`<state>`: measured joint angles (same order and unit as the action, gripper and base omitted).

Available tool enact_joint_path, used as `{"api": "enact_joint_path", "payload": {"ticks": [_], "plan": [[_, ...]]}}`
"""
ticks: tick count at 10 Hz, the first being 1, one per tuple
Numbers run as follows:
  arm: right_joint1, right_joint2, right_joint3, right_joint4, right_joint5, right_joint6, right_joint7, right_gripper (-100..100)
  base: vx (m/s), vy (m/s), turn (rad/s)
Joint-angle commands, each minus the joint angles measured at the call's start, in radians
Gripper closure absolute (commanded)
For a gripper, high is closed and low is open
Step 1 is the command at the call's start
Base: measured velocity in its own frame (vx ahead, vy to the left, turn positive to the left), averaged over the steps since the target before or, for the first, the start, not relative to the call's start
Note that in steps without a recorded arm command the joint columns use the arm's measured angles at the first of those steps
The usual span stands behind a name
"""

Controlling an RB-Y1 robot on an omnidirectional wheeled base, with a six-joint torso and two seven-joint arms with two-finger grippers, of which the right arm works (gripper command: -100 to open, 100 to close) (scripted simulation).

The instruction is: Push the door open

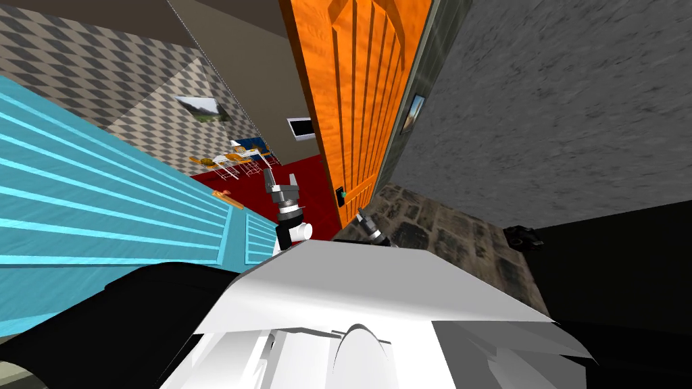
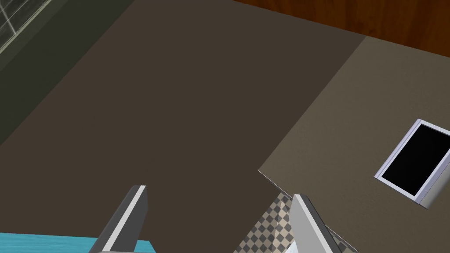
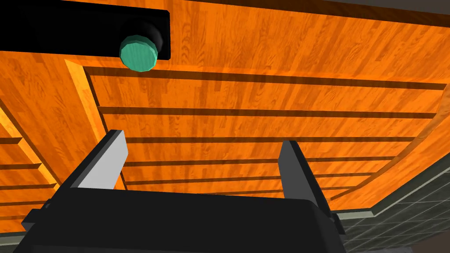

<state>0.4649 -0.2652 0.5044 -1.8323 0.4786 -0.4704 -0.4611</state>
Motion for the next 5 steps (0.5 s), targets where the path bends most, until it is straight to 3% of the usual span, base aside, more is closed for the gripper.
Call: {"api": "enact_joint_path", "payload": {"ticks": [1,5], "plan": [[0.001,-0.014,0.035,0.020,0.036,0.001,-0.029,-100,0.245,-0.071,0.051],[-0.004,-0.040,0.102,0.066,0.103,0.004,-0.082,-100,0.182,-0.070,0.035]]}}
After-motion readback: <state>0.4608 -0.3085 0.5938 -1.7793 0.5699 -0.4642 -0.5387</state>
